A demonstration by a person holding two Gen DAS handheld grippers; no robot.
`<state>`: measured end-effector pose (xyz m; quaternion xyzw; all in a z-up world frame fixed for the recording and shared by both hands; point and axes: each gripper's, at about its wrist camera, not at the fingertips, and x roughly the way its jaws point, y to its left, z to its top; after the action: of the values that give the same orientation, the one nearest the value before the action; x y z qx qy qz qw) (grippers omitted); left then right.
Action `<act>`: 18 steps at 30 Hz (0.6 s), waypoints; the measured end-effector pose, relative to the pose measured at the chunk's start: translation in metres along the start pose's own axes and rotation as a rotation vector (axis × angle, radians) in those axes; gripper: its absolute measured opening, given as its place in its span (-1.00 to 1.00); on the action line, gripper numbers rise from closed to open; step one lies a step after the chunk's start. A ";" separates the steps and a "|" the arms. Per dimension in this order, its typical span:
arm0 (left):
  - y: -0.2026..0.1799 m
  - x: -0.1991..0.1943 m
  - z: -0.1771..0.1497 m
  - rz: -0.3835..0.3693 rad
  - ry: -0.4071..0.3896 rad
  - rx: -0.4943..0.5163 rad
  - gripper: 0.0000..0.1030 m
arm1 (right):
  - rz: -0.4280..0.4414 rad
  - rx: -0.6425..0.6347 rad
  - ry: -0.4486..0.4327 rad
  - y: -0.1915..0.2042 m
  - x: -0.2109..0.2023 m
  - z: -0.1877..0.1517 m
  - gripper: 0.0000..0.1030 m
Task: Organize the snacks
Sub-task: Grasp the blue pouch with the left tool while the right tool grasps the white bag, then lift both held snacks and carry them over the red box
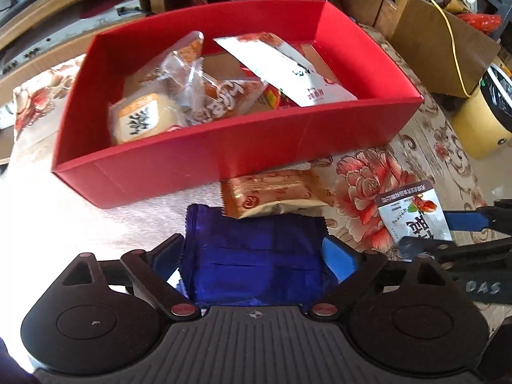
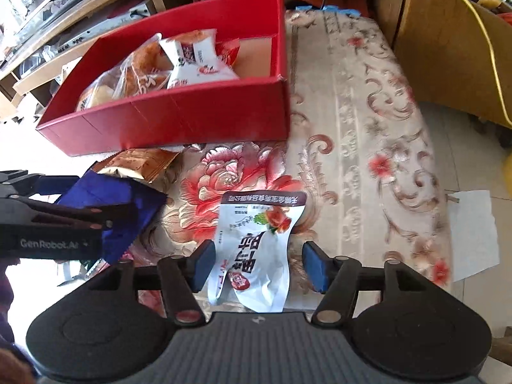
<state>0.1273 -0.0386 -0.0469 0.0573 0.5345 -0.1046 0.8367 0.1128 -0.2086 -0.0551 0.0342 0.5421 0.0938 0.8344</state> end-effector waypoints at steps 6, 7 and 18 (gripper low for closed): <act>-0.002 0.008 0.003 0.015 0.008 0.004 0.93 | -0.007 -0.035 -0.005 0.010 -0.001 0.001 0.20; -0.002 0.009 0.004 0.016 0.009 0.000 0.93 | -0.002 -0.037 -0.006 0.010 -0.002 0.001 0.20; 0.002 0.007 0.001 -0.003 0.008 0.015 0.65 | -0.038 -0.115 -0.018 0.015 -0.005 -0.005 0.00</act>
<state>0.1313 -0.0378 -0.0531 0.0633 0.5371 -0.1095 0.8340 0.1045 -0.1946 -0.0500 -0.0233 0.5288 0.1084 0.8415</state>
